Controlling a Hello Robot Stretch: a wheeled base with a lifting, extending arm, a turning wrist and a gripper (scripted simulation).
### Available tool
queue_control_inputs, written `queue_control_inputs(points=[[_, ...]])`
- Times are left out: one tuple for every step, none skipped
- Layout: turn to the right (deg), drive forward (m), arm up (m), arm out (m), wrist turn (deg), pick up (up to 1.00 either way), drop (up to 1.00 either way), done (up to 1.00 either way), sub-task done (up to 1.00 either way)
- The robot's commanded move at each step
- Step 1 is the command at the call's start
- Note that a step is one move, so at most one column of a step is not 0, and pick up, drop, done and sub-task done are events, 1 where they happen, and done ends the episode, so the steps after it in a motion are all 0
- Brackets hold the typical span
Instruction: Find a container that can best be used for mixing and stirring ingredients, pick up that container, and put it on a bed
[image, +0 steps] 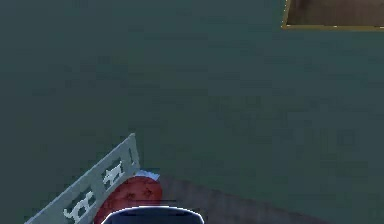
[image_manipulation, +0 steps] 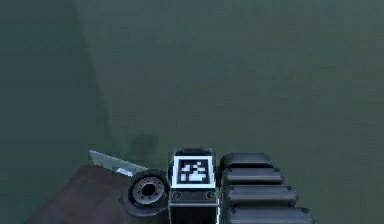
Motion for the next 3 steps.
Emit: queue_control_inputs(points=[[45.0, 0.00, 0.00, 0.00, 0.0, 0.00, 0.00, 0.00, 0.00], [9.0, 0.00, 0.00, 0.00, 0.0, 0.00, 0.00, 0.00, 0.00], [-45.0, 0.00, 0.00, 0.00, 0.0, 0.00, 0.00, 0.00, 0.00]])
